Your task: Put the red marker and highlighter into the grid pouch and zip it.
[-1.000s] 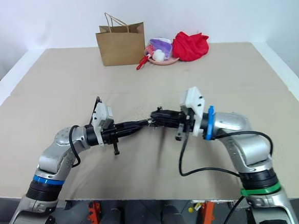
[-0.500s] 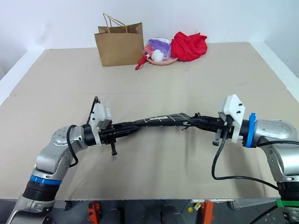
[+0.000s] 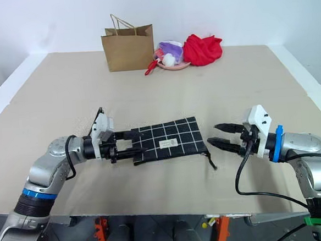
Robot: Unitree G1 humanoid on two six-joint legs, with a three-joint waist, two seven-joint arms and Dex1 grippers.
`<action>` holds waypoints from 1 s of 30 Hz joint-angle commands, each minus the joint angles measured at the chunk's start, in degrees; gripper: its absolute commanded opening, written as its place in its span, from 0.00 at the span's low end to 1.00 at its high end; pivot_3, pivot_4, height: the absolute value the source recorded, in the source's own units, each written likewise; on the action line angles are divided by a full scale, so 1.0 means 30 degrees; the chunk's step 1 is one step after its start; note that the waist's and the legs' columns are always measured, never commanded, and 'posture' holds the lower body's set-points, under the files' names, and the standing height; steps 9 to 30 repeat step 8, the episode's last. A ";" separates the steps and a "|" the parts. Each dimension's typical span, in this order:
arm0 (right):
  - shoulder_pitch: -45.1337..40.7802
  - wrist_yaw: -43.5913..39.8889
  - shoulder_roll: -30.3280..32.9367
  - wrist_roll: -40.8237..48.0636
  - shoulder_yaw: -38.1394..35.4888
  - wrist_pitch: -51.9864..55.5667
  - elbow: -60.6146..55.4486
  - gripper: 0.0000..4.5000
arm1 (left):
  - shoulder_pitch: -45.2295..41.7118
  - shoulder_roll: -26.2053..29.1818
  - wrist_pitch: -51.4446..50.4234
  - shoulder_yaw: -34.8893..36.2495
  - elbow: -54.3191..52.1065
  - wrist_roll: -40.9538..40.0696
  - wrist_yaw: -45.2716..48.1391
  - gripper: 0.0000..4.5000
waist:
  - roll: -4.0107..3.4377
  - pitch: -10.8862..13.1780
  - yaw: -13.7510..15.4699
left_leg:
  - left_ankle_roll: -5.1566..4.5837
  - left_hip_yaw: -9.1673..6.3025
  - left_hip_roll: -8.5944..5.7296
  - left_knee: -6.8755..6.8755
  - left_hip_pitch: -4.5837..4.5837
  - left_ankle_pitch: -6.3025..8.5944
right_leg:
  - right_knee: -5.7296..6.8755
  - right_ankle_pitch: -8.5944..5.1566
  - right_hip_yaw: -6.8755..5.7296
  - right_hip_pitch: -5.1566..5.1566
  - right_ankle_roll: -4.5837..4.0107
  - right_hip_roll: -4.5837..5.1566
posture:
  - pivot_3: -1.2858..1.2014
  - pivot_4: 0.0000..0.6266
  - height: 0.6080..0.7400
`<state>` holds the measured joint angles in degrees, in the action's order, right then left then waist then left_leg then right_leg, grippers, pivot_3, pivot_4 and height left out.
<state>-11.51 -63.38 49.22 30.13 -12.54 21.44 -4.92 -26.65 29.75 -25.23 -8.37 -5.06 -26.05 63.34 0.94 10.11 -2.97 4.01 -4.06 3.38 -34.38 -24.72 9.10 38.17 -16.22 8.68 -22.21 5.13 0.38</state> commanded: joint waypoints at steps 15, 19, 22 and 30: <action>0.0584 0.1486 -0.0640 0.0683 -0.2009 0.0584 0.1155 0.98 | 0.1947 0.1628 0.0817 0.2785 -0.0015 0.1338 -0.3169 0.99 | 0.0004 0.0002 0.0034 | 0.0000 0.0000 0.0000 -0.0009 0.0004 0.0000 | -0.0001 0.0001 0.0000 0.0008 -0.0002 0.0003 | 0.52 0.24 1.00; 0.0584 0.1486 -0.0640 0.0683 -0.2009 0.0584 0.1155 0.98 | 0.1947 0.1628 0.0817 0.2785 -0.0015 0.1338 -0.3169 0.99 | 0.0004 0.0002 0.0034 | 0.0000 0.0000 0.0000 -0.0009 0.0004 0.0000 | -0.0001 0.0001 0.0000 0.0008 -0.0002 0.0003 | 0.52 0.24 1.00; 0.0584 0.1486 -0.0640 0.0683 -0.2009 0.0584 0.1155 0.98 | 0.1947 0.1628 0.0817 0.2785 -0.0015 0.1338 -0.3169 0.99 | 0.0004 0.0002 0.0034 | 0.0000 0.0000 0.0000 -0.0009 0.0004 0.0000 | -0.0001 0.0001 0.0000 0.0008 -0.0002 0.0003 | 0.52 0.24 1.00; 0.0584 0.1486 -0.0640 0.0683 -0.2009 0.0584 0.1155 0.98 | 0.1947 0.1628 0.0817 0.2785 -0.0015 0.1338 -0.3169 0.99 | 0.0004 0.0002 0.0034 | 0.0000 0.0000 0.0000 -0.0009 0.0004 0.0000 | -0.0001 0.0001 0.0000 0.0008 -0.0002 0.0003 | 0.52 0.24 1.00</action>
